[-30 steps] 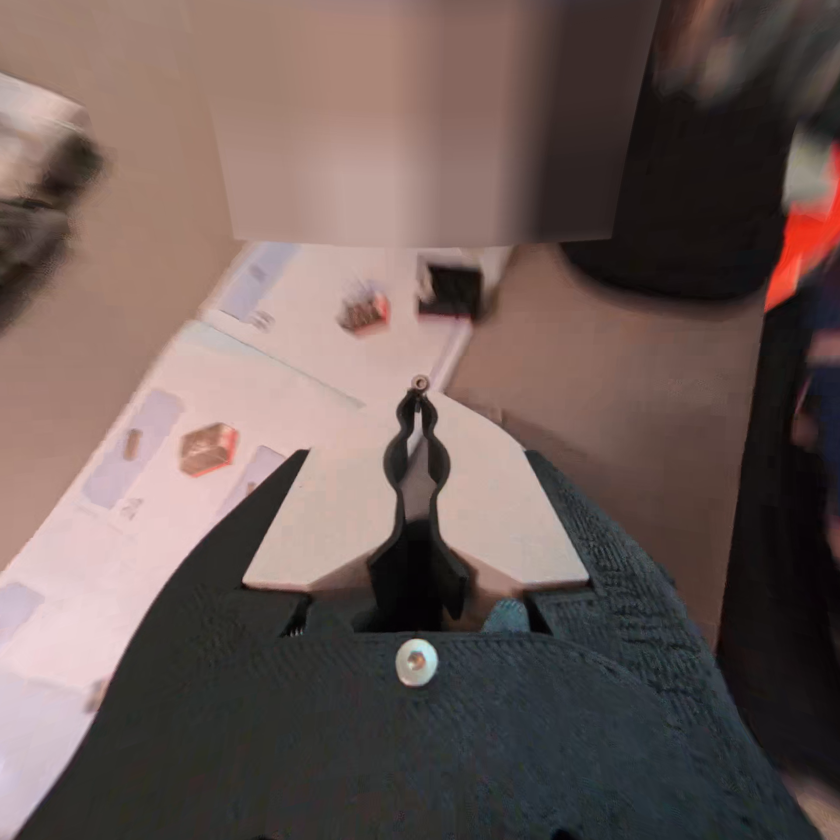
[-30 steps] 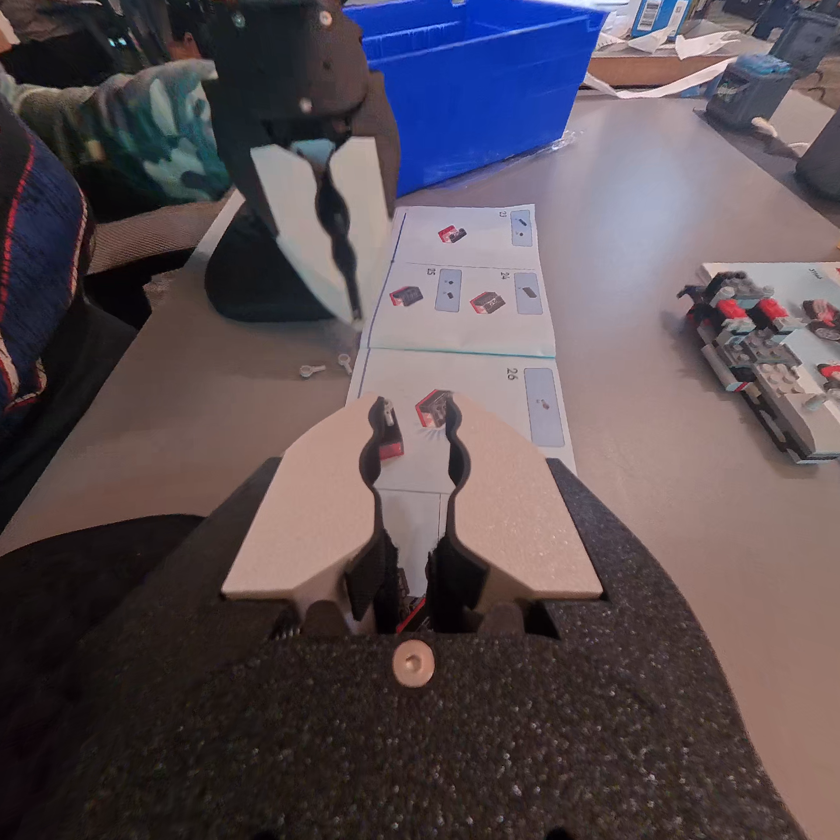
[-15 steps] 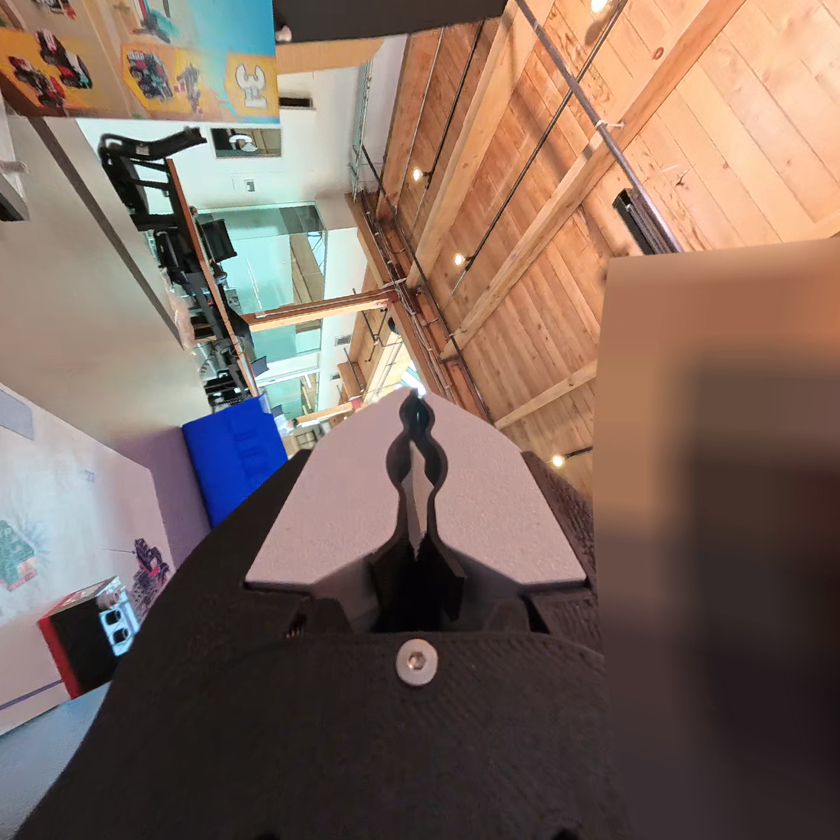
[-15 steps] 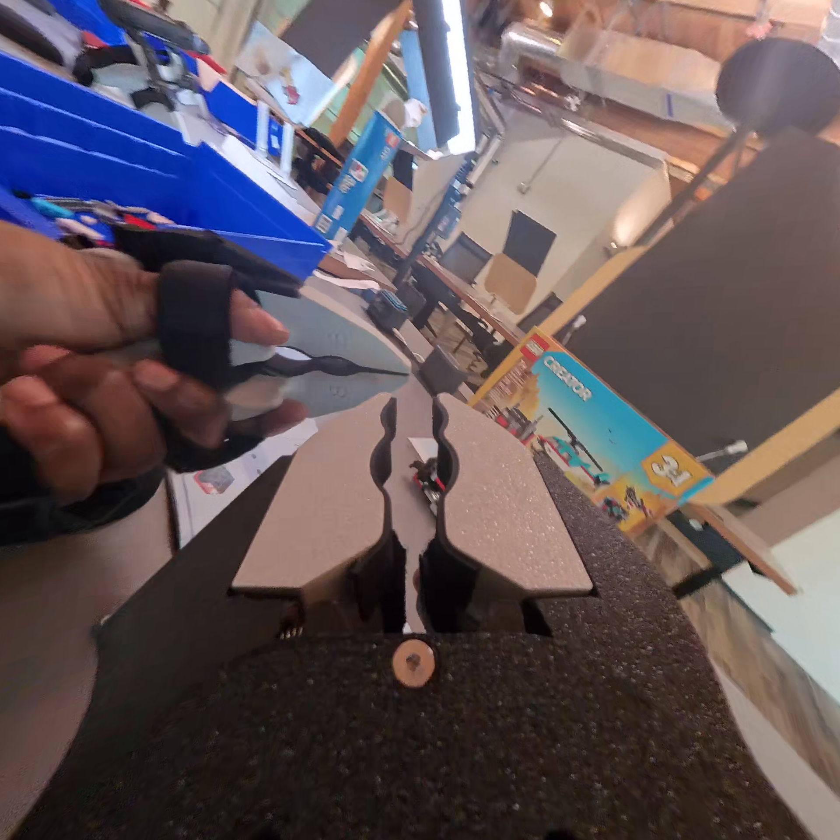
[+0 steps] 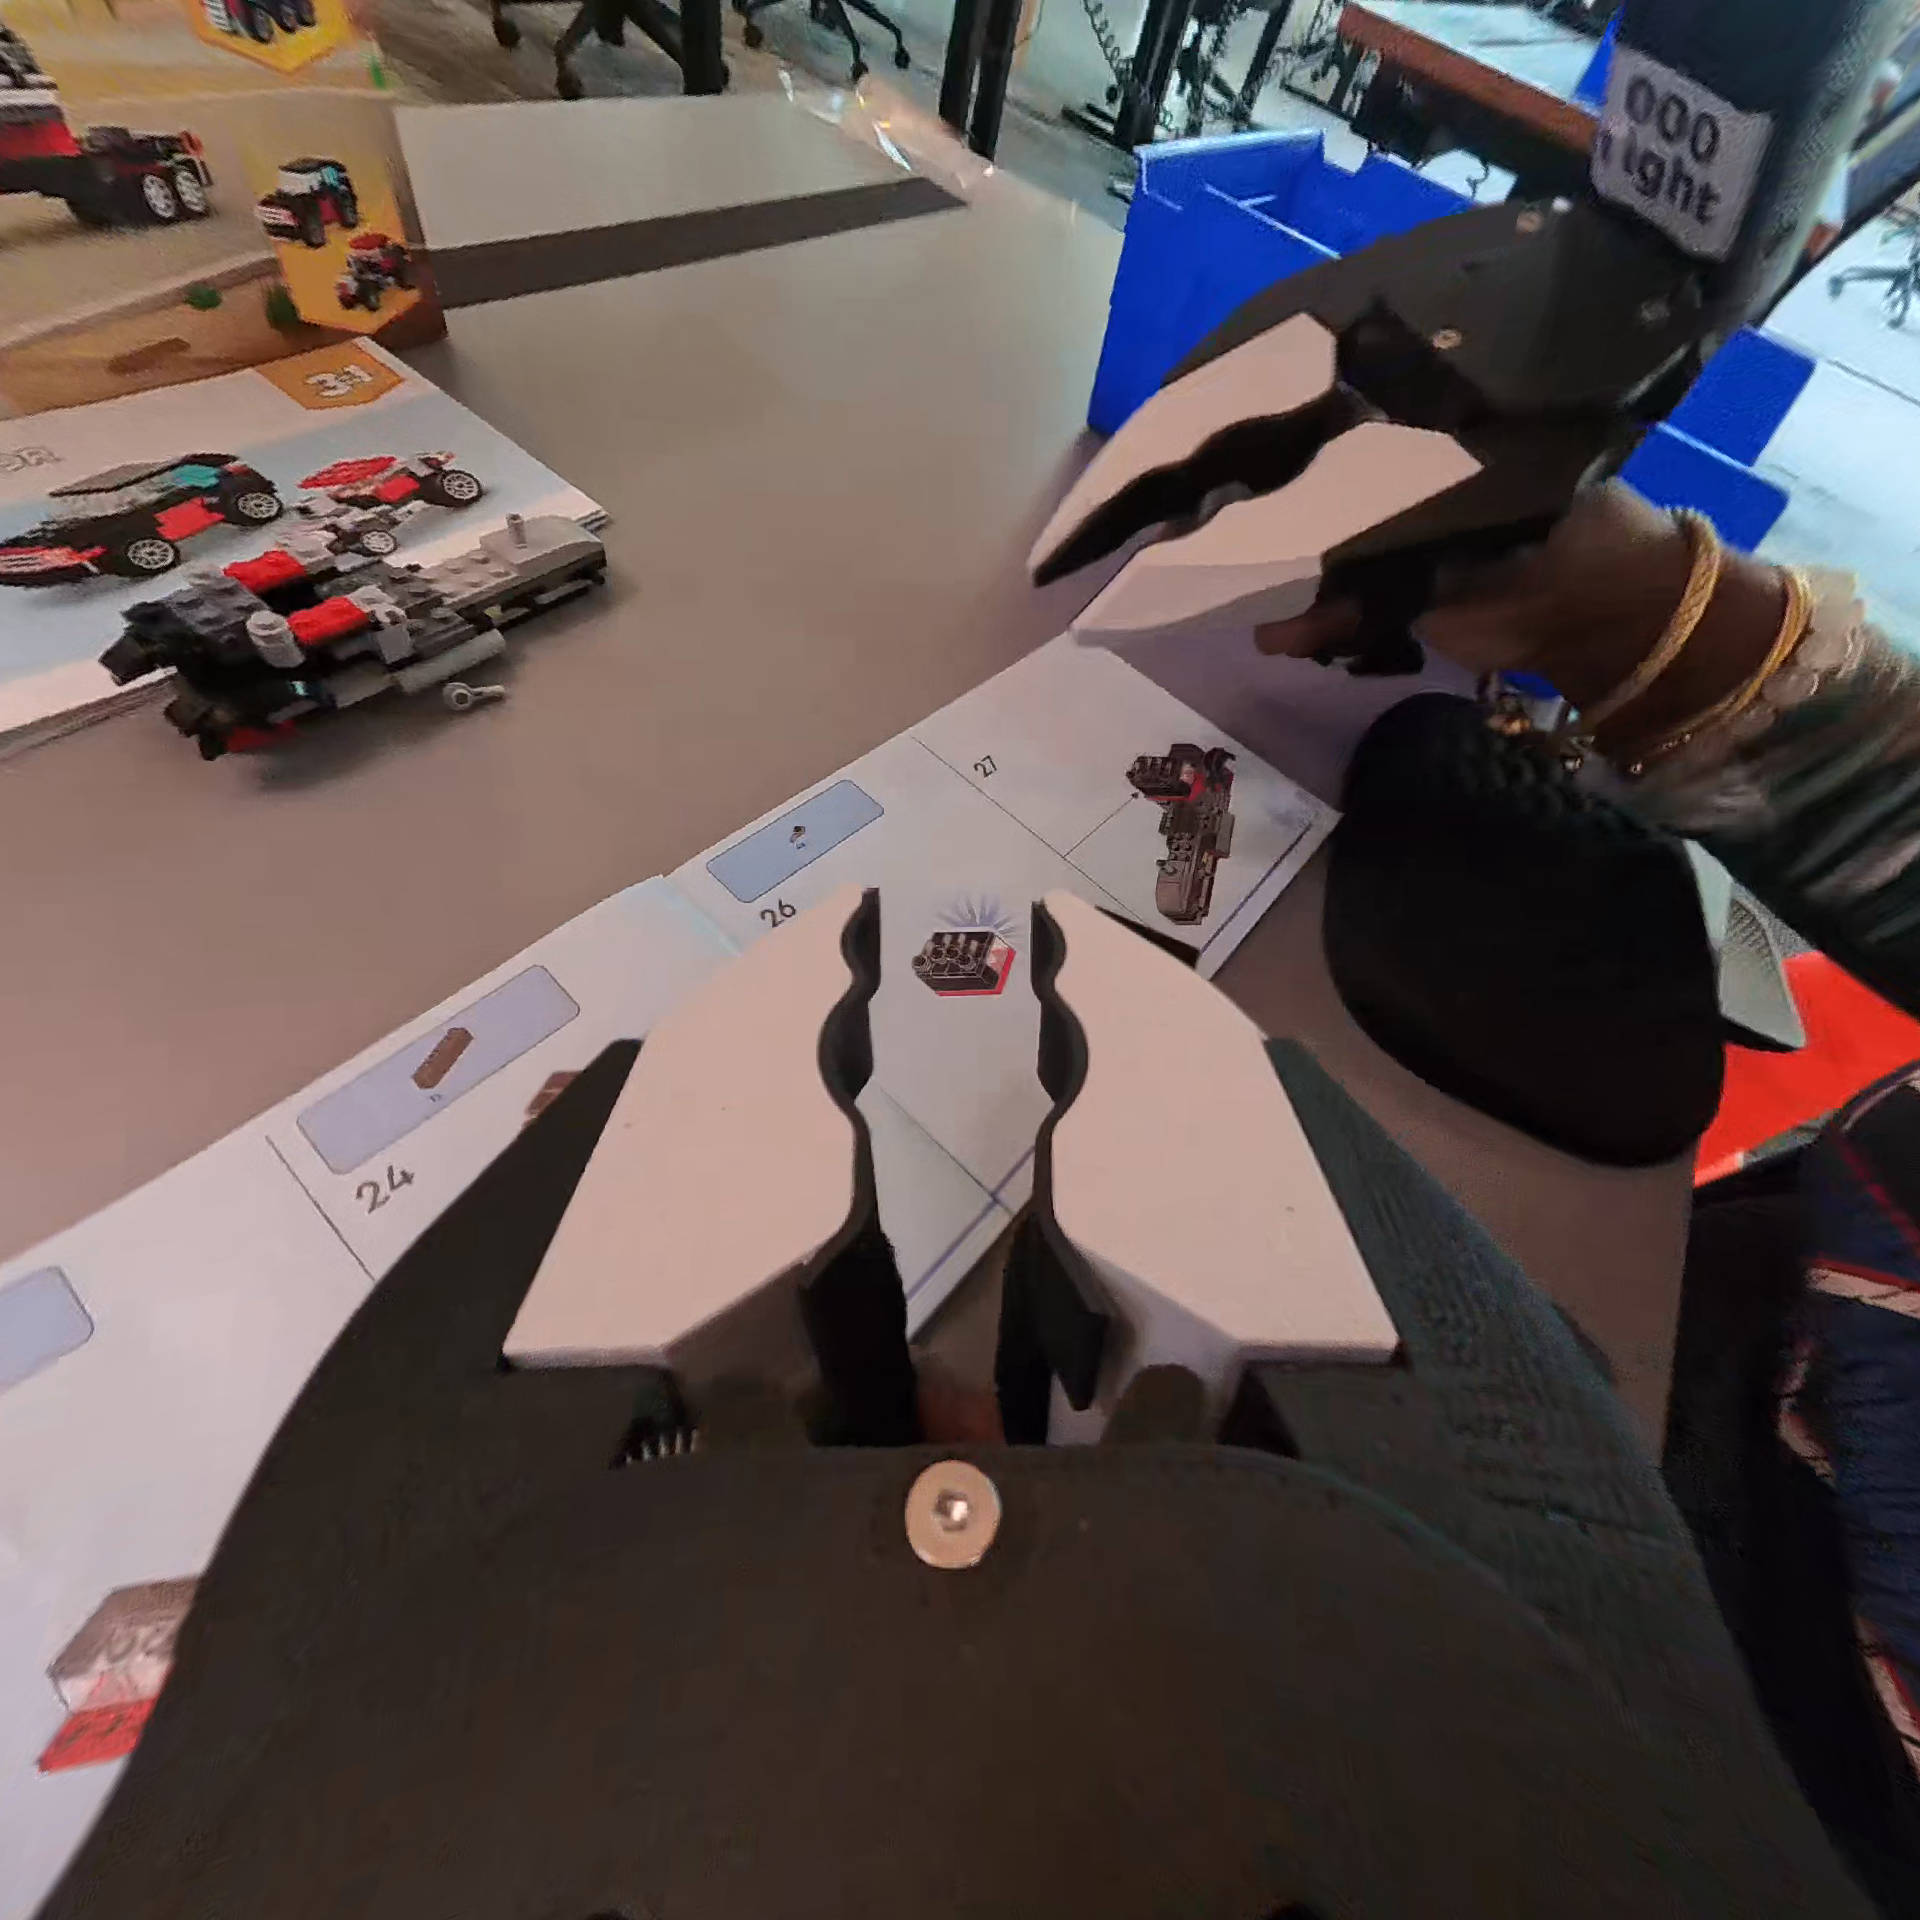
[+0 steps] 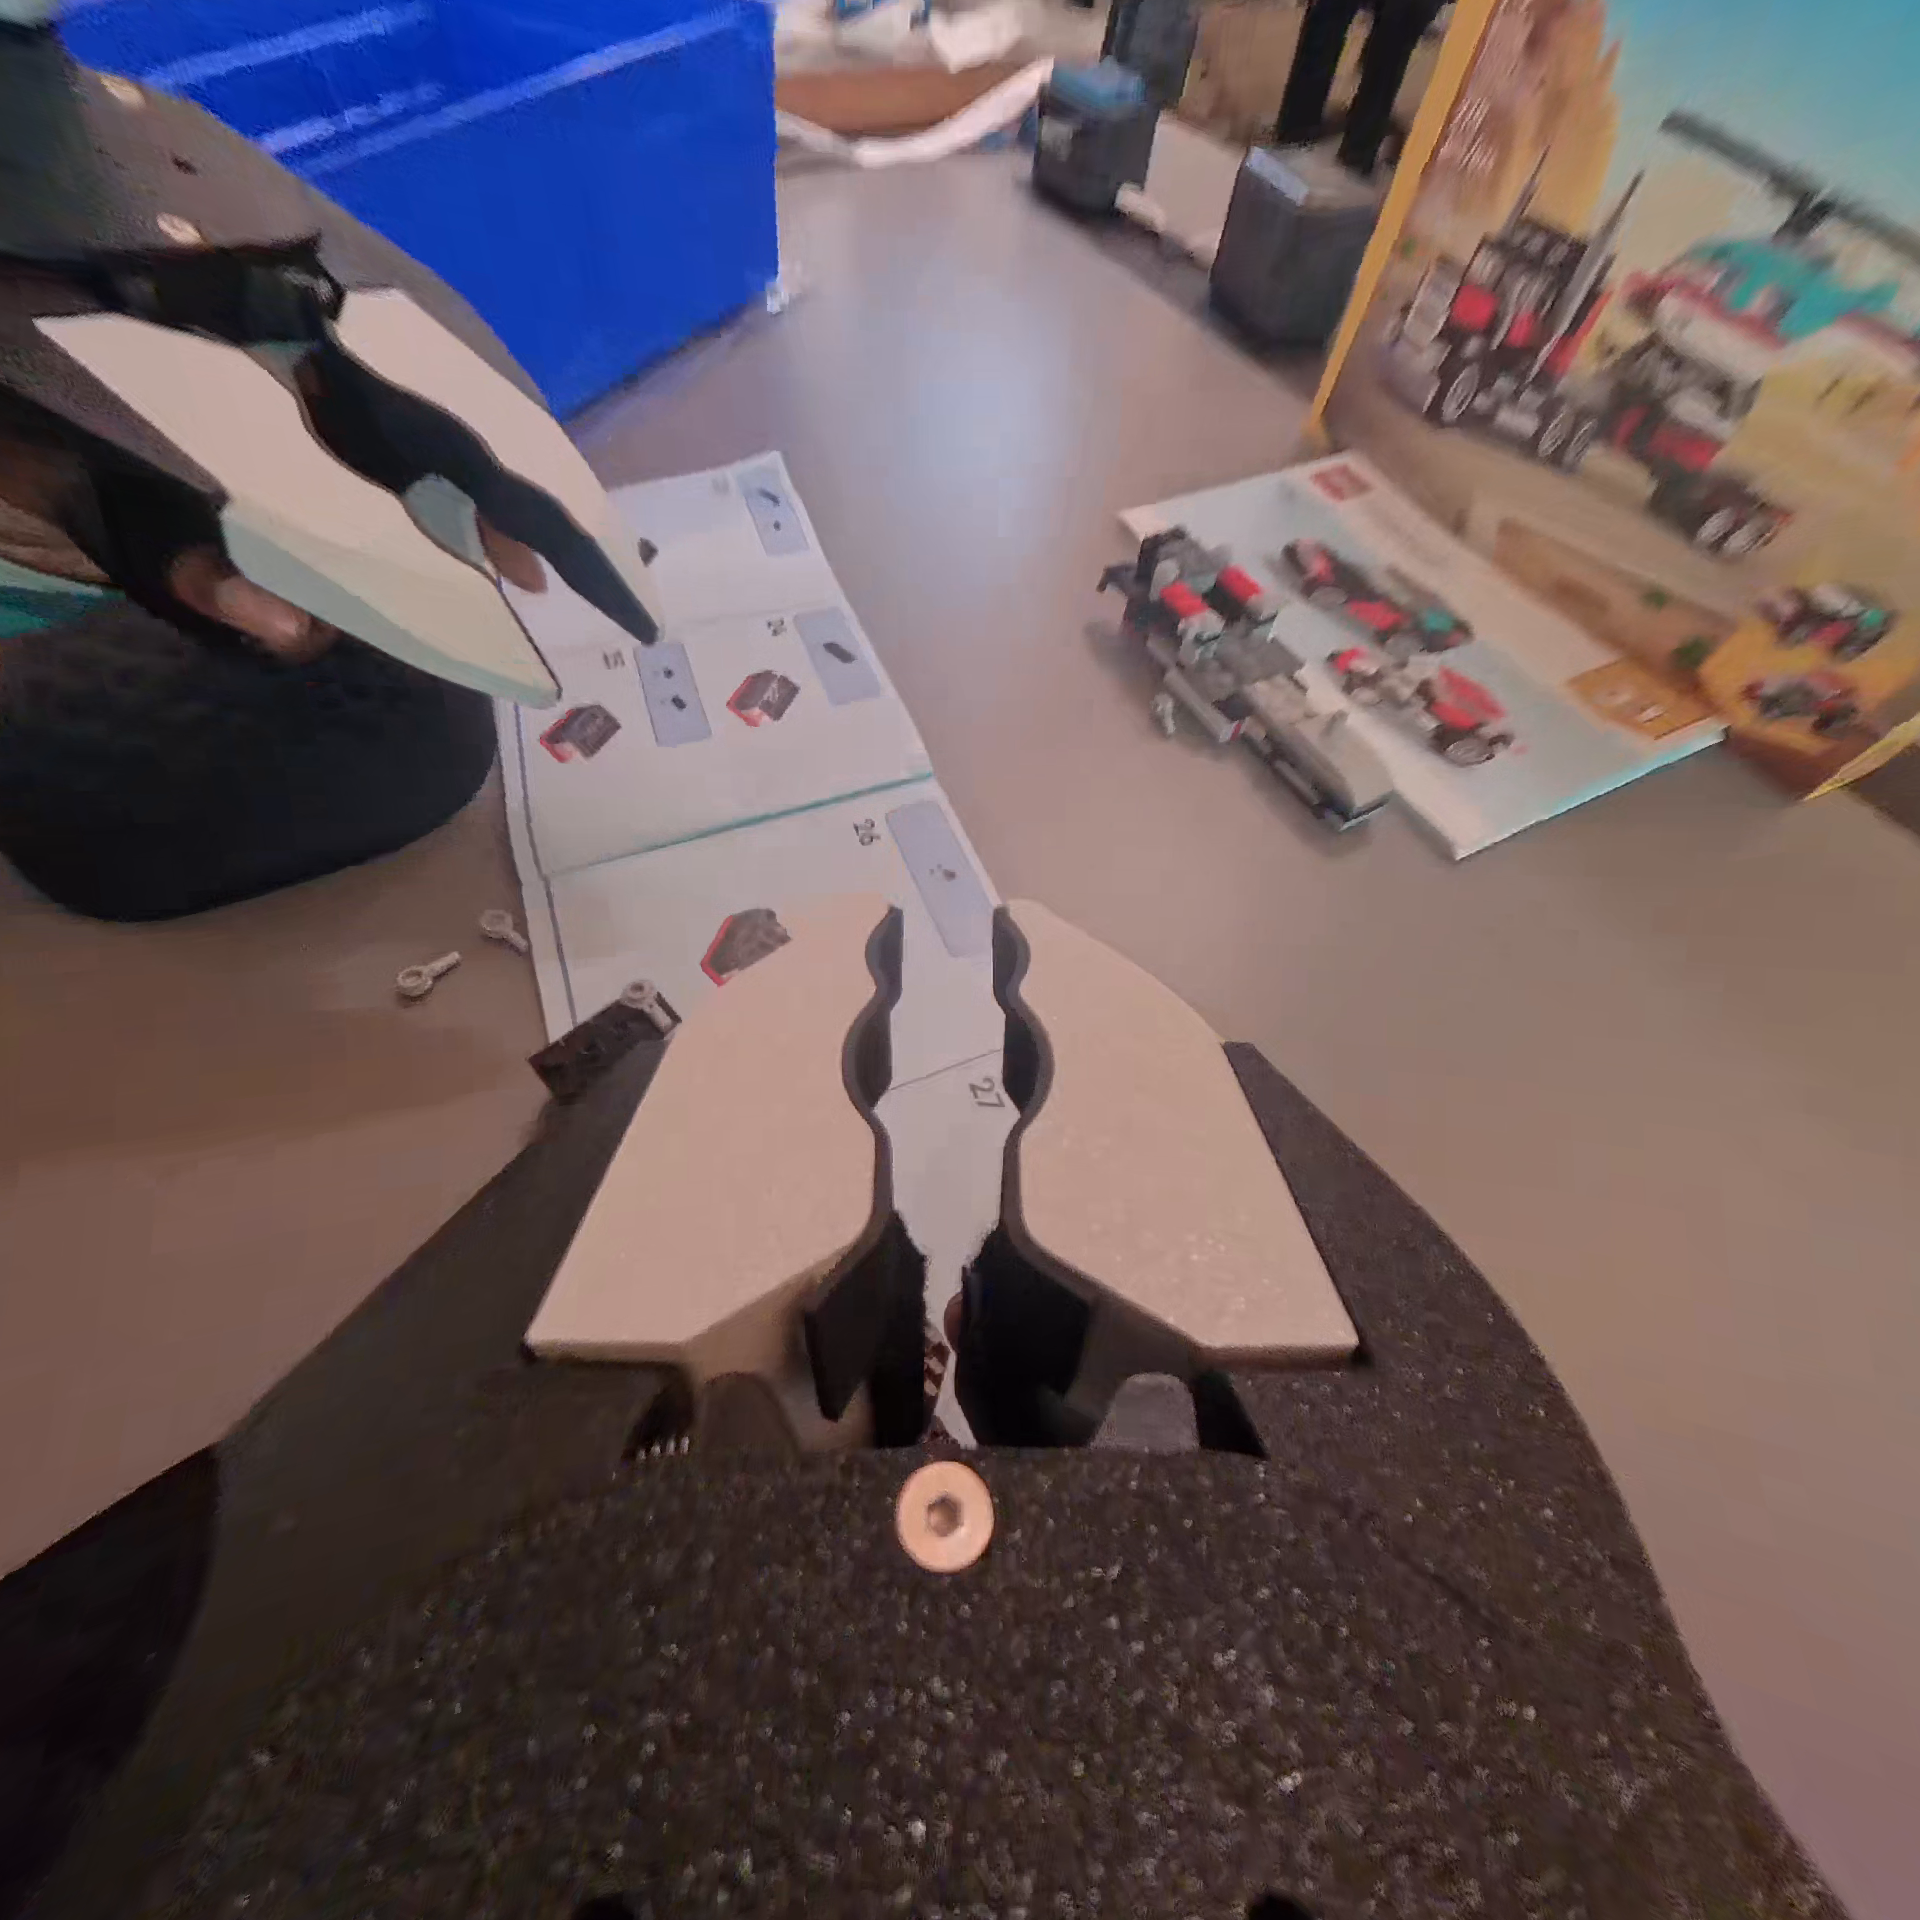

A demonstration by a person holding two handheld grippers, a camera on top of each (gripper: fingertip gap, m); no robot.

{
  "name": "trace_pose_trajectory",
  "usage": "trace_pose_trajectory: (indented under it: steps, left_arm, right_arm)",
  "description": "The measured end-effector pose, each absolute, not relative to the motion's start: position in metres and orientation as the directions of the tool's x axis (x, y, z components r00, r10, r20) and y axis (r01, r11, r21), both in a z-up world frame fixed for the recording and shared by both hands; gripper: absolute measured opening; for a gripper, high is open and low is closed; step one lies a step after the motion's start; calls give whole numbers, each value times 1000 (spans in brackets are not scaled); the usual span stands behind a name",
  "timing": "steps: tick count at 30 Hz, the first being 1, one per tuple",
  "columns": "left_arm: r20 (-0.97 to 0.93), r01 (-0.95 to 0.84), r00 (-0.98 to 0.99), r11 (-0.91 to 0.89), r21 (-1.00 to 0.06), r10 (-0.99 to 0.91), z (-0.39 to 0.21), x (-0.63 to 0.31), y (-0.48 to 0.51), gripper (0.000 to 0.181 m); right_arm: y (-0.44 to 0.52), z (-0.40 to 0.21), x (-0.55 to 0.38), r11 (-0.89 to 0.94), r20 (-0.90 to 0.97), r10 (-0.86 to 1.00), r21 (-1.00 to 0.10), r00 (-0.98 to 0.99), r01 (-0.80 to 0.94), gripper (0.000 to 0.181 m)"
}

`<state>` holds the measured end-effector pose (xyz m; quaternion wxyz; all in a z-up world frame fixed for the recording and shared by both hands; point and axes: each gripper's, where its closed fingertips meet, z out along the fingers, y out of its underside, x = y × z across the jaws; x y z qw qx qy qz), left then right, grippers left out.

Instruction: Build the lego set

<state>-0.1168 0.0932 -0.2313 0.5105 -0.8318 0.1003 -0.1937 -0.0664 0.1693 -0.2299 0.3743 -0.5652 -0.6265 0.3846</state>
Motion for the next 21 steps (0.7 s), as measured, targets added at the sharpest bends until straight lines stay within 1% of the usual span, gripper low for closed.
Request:
trace_pose_trajectory:
  steps: [3, 5, 8, 10, 12, 16, 21]
  left_arm:
    - [196, 9, 905, -445, -895, -377, -233, -117, 100, 29]
    - [152, -9, 919, -403, -915, -364, -232, -123, 106, 29]
    - [99, 4, 944, -285, -958, -316, -217, -135, 111, 29]
    - [74, 21, 950, -178, -984, -302, -203, -138, 110, 29]
    - [55, 22, 958, -118, -993, -283, -198, -142, 109, 29]
    - [65, 38, 953, -98, -994, -295, -197, -141, 106, 29]
    - [94, 64, 946, -105, -992, -311, -198, -141, 106, 29]
  right_arm:
    - [175, -244, -82, 102, 38, 990, -855, -135, 509, 17]
    - [184, -252, -98, 139, 60, 985, -829, -161, 542, 17]
    - [200, -263, -128, 151, 54, 982, -801, -181, 579, 16]
    - [209, -271, -147, 124, 18, 983, -791, -180, 599, 16]
    - [218, -277, -164, 93, -11, 986, -786, -164, 611, 15]
    - [229, -288, -185, 75, -24, 989, -770, -146, 634, 15]
    - [235, -299, -195, 101, 11, 991, -733, -137, 673, 14]
